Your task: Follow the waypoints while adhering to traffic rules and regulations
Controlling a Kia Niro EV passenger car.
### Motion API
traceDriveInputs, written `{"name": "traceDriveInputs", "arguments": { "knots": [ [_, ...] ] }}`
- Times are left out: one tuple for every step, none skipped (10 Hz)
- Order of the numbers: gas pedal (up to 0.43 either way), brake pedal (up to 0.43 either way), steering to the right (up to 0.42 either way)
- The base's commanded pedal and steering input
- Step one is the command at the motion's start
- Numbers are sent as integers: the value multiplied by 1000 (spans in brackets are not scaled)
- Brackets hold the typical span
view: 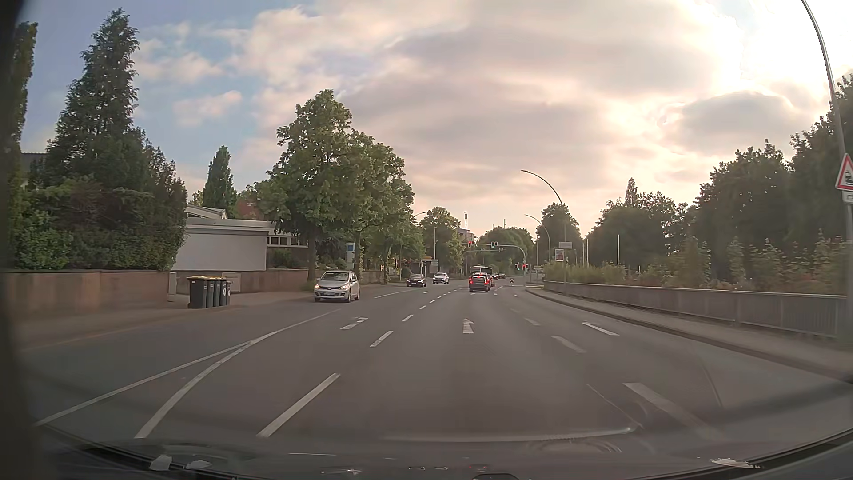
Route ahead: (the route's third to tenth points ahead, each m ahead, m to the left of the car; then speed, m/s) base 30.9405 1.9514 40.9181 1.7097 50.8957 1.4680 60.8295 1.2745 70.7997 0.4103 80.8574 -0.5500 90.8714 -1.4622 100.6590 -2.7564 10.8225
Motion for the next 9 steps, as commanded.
{"name": "traceDriveInputs", "arguments": {
  "knots": [
    [0, 0, 4],
    [0, 0, 4],
    [0, 0, 4],
    [0, 0, 5],
    [0, 0, 4],
    [0, 0, 5],
    [0, 0, 4],
    [0, 0, 5],
    [0, 0, 4]
  ]
}}
